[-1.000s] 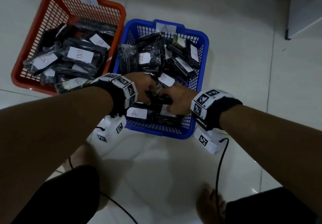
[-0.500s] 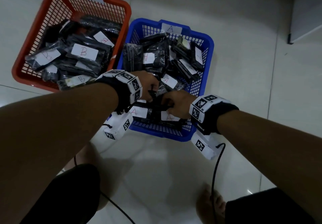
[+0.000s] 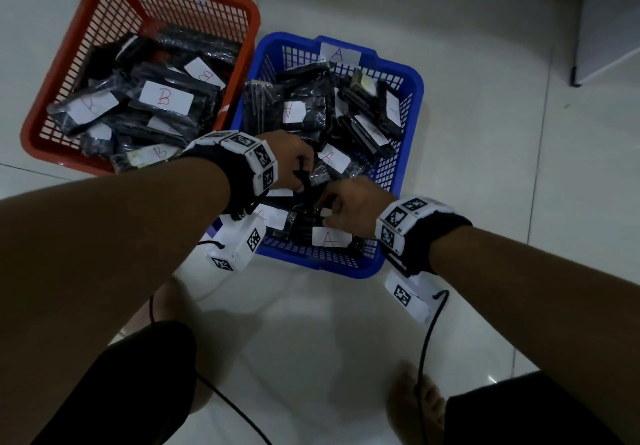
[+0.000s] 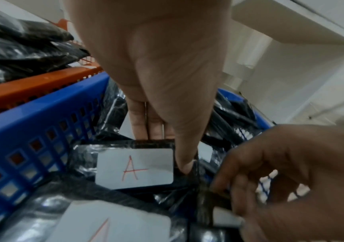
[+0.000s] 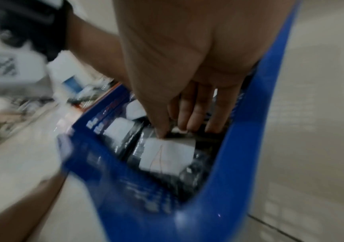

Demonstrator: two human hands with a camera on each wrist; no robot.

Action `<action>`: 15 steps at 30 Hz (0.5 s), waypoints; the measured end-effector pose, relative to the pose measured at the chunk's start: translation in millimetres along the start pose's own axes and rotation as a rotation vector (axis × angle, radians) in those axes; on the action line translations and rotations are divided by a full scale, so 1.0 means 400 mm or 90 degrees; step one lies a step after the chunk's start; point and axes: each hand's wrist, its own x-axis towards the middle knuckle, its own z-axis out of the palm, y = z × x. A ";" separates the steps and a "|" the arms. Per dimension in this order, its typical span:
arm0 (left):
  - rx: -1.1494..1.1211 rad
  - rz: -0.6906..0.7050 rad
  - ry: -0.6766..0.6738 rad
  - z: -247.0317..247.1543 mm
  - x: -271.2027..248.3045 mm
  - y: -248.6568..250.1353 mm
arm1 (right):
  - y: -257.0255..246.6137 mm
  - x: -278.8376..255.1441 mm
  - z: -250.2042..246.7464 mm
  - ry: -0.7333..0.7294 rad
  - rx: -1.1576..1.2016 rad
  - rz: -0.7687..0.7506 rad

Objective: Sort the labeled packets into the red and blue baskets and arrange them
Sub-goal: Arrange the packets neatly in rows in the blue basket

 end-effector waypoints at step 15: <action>-0.428 -0.210 0.194 -0.052 0.011 0.027 | 0.039 0.028 -0.077 0.226 0.264 0.081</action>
